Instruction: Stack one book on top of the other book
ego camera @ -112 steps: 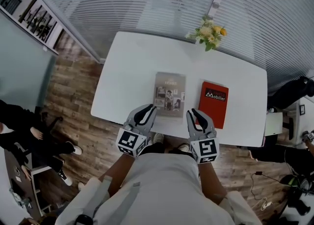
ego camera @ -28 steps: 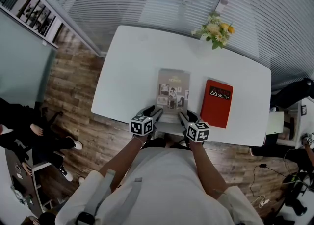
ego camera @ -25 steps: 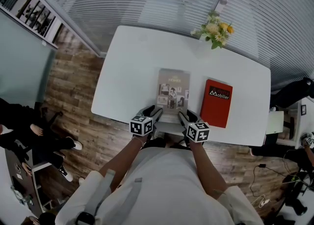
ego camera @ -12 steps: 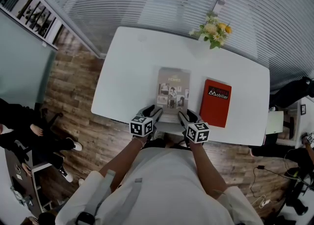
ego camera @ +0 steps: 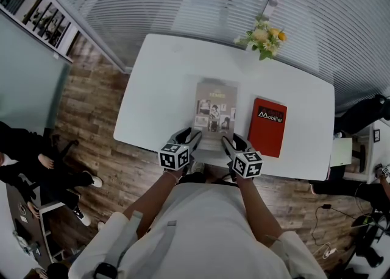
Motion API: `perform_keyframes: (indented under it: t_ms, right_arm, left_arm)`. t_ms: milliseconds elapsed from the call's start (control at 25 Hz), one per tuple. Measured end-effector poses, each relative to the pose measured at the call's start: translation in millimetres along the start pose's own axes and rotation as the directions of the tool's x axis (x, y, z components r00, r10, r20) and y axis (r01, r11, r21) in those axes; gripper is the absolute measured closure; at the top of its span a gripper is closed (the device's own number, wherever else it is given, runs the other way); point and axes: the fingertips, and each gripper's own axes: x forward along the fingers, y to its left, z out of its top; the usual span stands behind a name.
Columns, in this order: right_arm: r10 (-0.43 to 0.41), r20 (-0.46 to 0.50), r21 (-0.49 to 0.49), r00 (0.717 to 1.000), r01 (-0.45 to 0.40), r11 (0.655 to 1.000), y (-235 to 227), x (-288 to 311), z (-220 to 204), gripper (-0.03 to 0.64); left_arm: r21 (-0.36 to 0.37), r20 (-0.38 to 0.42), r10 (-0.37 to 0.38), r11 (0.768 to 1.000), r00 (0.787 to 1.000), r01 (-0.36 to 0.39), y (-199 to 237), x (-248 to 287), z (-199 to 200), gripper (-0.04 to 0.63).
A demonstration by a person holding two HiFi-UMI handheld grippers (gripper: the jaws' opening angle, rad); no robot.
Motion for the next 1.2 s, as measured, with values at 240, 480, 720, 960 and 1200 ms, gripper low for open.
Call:
perform_keyframes:
  t_ms: [240,480,720,960,1200]
  right_arm:
    - [0.018,0.035,-0.010,0.999,-0.018,1.000,12.4,-10.5,17.2,0.442]
    - [0.033,0.077,-0.019,0.997,-0.032,0.999,23.6,-22.7,33.9,0.442]
    - [0.044,0.122,-0.040,0.992,-0.039,0.998,36.3,-38.2,53.9,0.442]
    - [0.058,0.156,-0.052,0.986,-0.050,0.997,46.0,-50.3,69.0,0.442]
    - [0.060,0.167,-0.057,0.984,-0.051,0.997,48.2,-56.1,70.8,0.442]
  left_arm:
    - [0.001,0.041,0.005,1.000,0.999,-0.005,-8.1,-14.3,17.0,0.410]
    - [0.012,0.091,0.007,1.000,0.996,-0.009,-18.9,-28.5,34.2,0.411]
    - [0.041,0.145,0.004,0.999,0.989,-0.010,-32.4,-44.2,54.2,0.411]
    - [0.061,0.187,0.003,0.998,0.982,-0.015,-43.3,-57.1,70.5,0.411]
    - [0.069,0.194,0.002,0.997,0.981,-0.016,-48.9,-61.9,73.2,0.411]
